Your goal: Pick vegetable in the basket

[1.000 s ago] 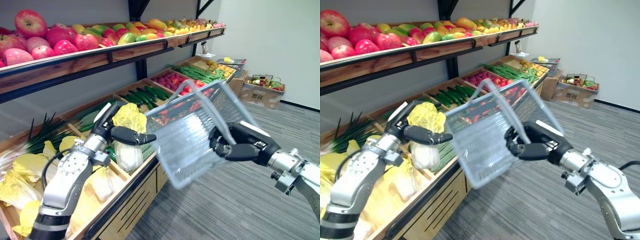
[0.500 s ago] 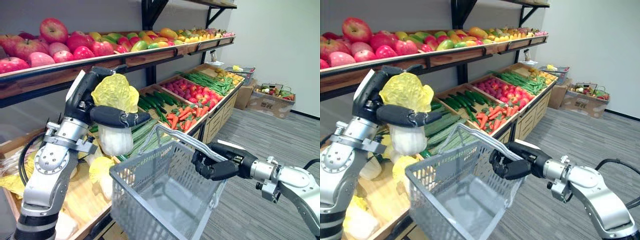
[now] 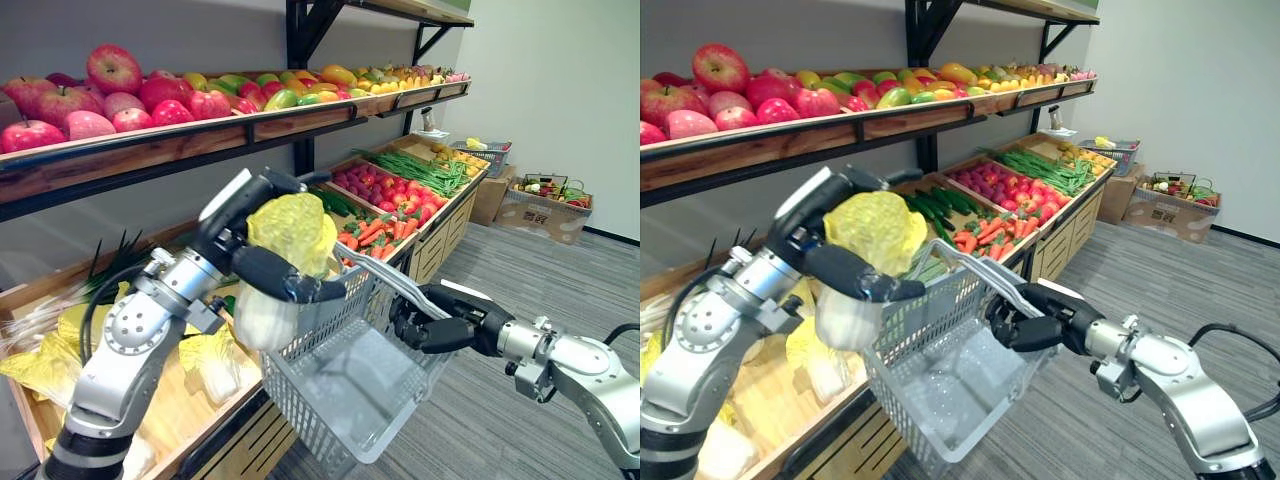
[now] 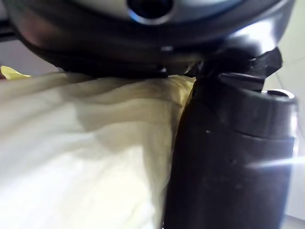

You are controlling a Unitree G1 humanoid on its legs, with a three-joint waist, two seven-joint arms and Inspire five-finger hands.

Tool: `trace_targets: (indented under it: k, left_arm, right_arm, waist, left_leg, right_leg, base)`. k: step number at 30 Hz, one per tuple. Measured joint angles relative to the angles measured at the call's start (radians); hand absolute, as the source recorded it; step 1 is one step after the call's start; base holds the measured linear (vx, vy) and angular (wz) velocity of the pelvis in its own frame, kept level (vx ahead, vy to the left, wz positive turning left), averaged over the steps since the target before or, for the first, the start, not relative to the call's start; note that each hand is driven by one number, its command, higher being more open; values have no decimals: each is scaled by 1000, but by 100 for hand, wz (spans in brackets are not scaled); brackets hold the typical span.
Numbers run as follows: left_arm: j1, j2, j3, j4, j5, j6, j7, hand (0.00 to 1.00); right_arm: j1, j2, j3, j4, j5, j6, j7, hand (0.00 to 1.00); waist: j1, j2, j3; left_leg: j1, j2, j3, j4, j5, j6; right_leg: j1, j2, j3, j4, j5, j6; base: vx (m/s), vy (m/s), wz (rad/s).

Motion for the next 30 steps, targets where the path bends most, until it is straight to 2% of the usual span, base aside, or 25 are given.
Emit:
trace_targets:
  k: [6,12,15,20,24,25,30]
  left_arm:
    - [15,-39,-107,48,56,8,-35,0]
    - [43,-75,-212,159,126,49,-36,0]
    - [44,-97,-222,183,150,48,-32,0]
    - [51,-124,-243,218,168,39,-32,0]
    - [87,-152,-244,237,191,9,-33,0]
    - [92,-156,-246,240,207,3,-34,100]
    - [122,-155,-274,242,253,-10,-41,100]
  right_arm:
    - [-16,1,29,-1,3,0,7,0]
    - [-17,2,29,-22,3,0,13,0]
    - [-17,1,44,-24,-18,0,13,0]
    - [-17,-16,47,-24,-18,8,14,0]
    - [-17,-32,51,-26,-17,15,16,0]
    - [-17,-34,55,-27,-17,19,16,0]
    - [-15,-42,69,-28,-17,48,20,0]
  waist:
    - [0,-6,-1]
    - [0,-20,3]
    - [-6,-34,10]
    - [-10,-37,12]
    - [-12,-38,13]
    - [-12,-39,14]
    - [-14,-40,24]
  left_leg:
    - [3,-1,8,1,0,0]
    - [8,-1,30,1,0,0]
    - [9,-1,35,2,-1,-1]
    - [8,0,37,2,-2,-3]
    - [7,1,36,5,-5,-4]
    - [6,1,36,6,-6,-3]
    - [-3,2,38,21,-13,-3]
  right_leg:
    - [0,1,6,0,2,1]
    - [-4,6,25,0,5,-4]
    - [-6,7,29,1,7,-4]
    - [-7,8,31,0,7,-3]
    - [-7,8,31,-1,10,0]
    - [-7,8,31,-1,10,0]
    - [-9,8,32,-1,9,0]
  base:
    - [-5,40,-3]
    - [-6,38,-10]
    - [-7,43,-7]
    - [5,41,-2]
    - [5,40,0]
    - [0,40,0]
    - [-1,43,0]
